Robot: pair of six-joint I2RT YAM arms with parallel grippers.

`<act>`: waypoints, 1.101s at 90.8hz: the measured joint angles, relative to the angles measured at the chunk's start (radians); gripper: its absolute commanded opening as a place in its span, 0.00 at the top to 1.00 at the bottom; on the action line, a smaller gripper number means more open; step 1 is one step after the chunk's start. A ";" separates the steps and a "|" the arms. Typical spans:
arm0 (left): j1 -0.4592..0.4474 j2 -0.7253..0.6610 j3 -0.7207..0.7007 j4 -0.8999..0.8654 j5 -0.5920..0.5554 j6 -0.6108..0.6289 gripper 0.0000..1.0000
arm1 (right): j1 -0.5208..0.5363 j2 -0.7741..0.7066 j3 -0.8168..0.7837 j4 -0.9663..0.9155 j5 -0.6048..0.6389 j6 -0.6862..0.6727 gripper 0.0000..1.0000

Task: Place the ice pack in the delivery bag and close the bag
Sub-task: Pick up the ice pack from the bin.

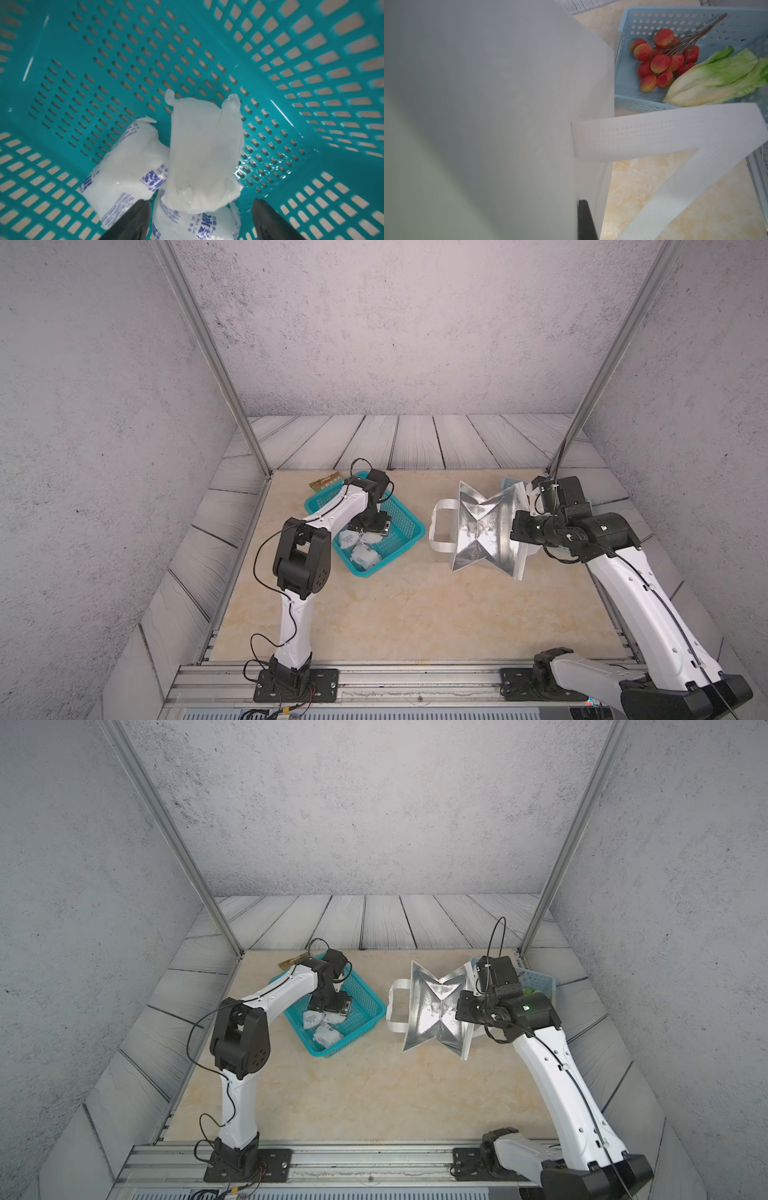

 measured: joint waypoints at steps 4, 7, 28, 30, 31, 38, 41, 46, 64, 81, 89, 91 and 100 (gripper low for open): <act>-0.001 0.024 0.019 -0.006 -0.012 0.006 0.18 | 0.000 0.003 0.000 0.000 0.000 0.000 1.00; 0.000 0.043 0.035 -0.010 -0.019 0.009 0.19 | 0.000 0.007 0.000 -0.001 0.000 0.000 1.00; -0.001 0.153 0.155 -0.027 -0.031 0.020 0.31 | 0.000 0.020 0.000 -0.001 -0.009 0.000 1.00; -0.003 0.164 0.166 -0.027 -0.030 0.023 0.32 | 0.000 0.020 0.000 -0.001 -0.010 0.000 1.00; -0.003 0.170 0.171 -0.027 -0.030 0.022 0.32 | 0.000 0.020 0.000 -0.001 -0.010 0.000 1.00; -0.006 0.197 0.190 -0.027 -0.030 0.025 0.32 | 0.000 0.020 0.000 -0.001 -0.010 0.000 1.00; -0.006 0.206 0.190 -0.028 -0.030 0.025 0.34 | 0.000 0.020 0.000 -0.002 -0.010 0.000 1.00; -0.008 0.217 0.190 -0.033 -0.027 0.024 0.40 | 0.000 0.019 0.000 -0.002 -0.010 0.000 1.00; -0.009 0.216 0.188 -0.036 -0.015 0.029 0.60 | 0.000 0.010 -0.004 -0.001 -0.010 0.001 1.00; -0.009 0.146 0.148 -0.045 0.017 0.024 0.73 | 0.000 -0.008 -0.011 0.000 -0.010 0.002 1.00; -0.009 0.026 0.100 -0.046 0.069 0.004 0.75 | 0.000 -0.023 -0.026 0.008 -0.010 0.005 1.00; -0.009 -0.016 0.084 -0.040 0.089 -0.003 0.75 | 0.000 -0.027 -0.030 0.008 -0.010 0.005 1.00; -0.010 -0.244 -0.009 0.029 0.222 -0.058 0.76 | 0.000 -0.047 -0.052 0.023 -0.010 0.009 1.00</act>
